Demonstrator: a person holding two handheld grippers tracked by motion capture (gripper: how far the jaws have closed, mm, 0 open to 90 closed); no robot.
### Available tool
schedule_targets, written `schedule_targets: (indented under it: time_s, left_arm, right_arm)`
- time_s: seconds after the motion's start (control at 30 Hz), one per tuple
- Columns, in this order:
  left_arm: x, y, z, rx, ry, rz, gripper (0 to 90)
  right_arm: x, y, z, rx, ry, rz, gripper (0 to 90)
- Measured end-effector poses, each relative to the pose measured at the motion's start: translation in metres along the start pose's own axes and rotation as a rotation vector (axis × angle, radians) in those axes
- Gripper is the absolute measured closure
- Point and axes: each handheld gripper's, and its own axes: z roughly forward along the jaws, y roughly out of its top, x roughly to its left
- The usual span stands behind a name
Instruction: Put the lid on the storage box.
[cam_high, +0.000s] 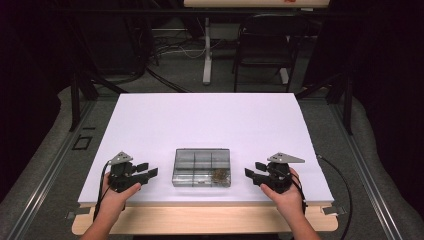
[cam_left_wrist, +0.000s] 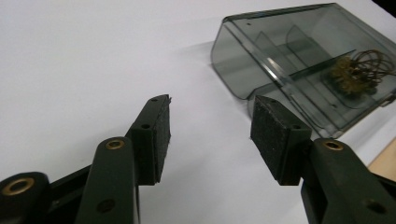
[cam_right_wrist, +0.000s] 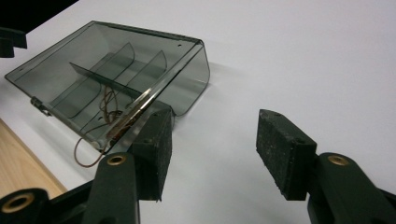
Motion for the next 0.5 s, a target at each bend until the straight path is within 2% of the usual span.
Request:
schedule_targets:
  time_s: [0.07,0.13,0.3,0.33,0.37,0.5]
  left_arm:
    - [0.003,0.0,-0.001,0.01,0.001,0.004,47.9]
    - [0.004,-0.001,0.0,0.0,0.007,-0.004,47.7]
    - [0.013,-0.004,0.005,0.015,0.03,-0.011,47.5]
    - [0.013,-0.004,0.005,0.015,0.03,-0.011,47.5]
    - [0.017,-0.005,0.006,0.015,0.041,-0.018,47.6]
    - [0.023,-0.007,0.007,0.011,0.061,-0.041,47.6]
  right_arm:
    - [-0.004,-0.002,0.001,-0.003,0.003,0.012,43.7]
    - [-0.005,-0.003,0.003,-0.007,0.002,0.017,43.5]
    - [-0.01,-0.007,0.007,0.004,-0.057,-0.013,41.8]
    - [-0.01,-0.007,0.007,0.004,-0.057,-0.013,41.8]
    - [-0.013,-0.008,0.009,0.019,-0.08,-0.022,41.8]
    - [-0.018,-0.01,0.012,0.022,-0.097,-0.005,41.8]
